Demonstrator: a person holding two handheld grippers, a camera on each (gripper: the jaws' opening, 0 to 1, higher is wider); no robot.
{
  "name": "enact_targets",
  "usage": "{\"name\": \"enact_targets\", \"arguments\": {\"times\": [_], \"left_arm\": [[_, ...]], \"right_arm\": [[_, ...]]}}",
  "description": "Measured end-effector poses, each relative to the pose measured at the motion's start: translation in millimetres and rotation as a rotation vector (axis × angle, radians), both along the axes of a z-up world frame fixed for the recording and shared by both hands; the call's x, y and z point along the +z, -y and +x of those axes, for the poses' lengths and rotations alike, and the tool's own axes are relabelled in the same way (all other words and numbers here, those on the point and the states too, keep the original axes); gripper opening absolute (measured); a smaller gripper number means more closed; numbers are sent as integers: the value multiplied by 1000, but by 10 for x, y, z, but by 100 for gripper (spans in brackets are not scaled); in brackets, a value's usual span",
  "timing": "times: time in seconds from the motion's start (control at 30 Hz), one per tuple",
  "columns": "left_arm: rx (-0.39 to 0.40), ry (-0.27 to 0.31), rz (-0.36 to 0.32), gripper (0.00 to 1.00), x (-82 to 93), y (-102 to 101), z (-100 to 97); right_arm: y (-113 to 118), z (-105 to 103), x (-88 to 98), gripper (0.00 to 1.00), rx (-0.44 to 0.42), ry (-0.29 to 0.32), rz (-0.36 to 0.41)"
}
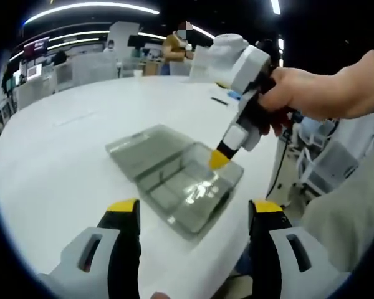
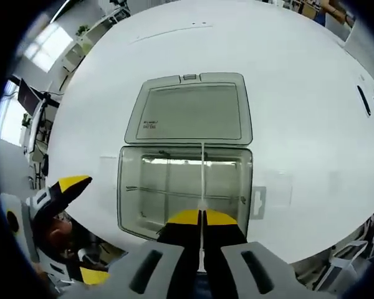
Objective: Insert the divider into the dual guide fixture by aligning both edges with the guide slots and pushing it downward to the bottom, including one-sided entry, uneven engagement, binding, and posture correction.
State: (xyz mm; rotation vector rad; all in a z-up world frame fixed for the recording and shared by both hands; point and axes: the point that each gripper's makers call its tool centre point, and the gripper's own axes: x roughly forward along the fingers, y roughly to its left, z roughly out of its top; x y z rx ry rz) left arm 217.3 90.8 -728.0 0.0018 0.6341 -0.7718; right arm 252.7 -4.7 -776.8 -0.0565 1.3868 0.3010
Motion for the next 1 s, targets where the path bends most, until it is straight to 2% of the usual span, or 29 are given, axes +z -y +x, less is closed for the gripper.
{"name": "enact_targets", "arguments": {"times": [0.2,0.4,0.43,0.67,0.73,0.8,0.83,0.87,0.9,0.97,1.0], "left_arm": [[-3,1,0,68,-2,7,8],[3,-1,-1,68,-3,-7,12],[4,-1,-1,68,-4,-9,16],[17,-7,2,68,-21,-60,23],[19,-10,4,68,-30,-70,23],[23,-12,4,68,-33,-83,22],[25,-15,4,68,-40,-88,22],[26,-16,6,68,-44,-90,22],[27,-17,6,68,-50,-94,23],[29,-20,7,68,-58,-99,21],[30,-19,7,68,-57,-102,24]], "right_arm": [[32,40,-23,0,12,-3,18],[0,-6,-72,0,35,-98,31],[-2,18,-77,0,36,-84,30],[-39,-25,-148,0,70,-150,31],[-52,-35,-170,4,81,-165,34],[-51,-12,-180,6,91,-166,31],[-68,78,-172,9,88,-135,41],[-66,94,-172,9,85,-136,42],[-65,108,-177,2,64,-153,43],[-18,140,-200,1,88,-159,12],[-31,134,-203,1,85,-164,20]]}}
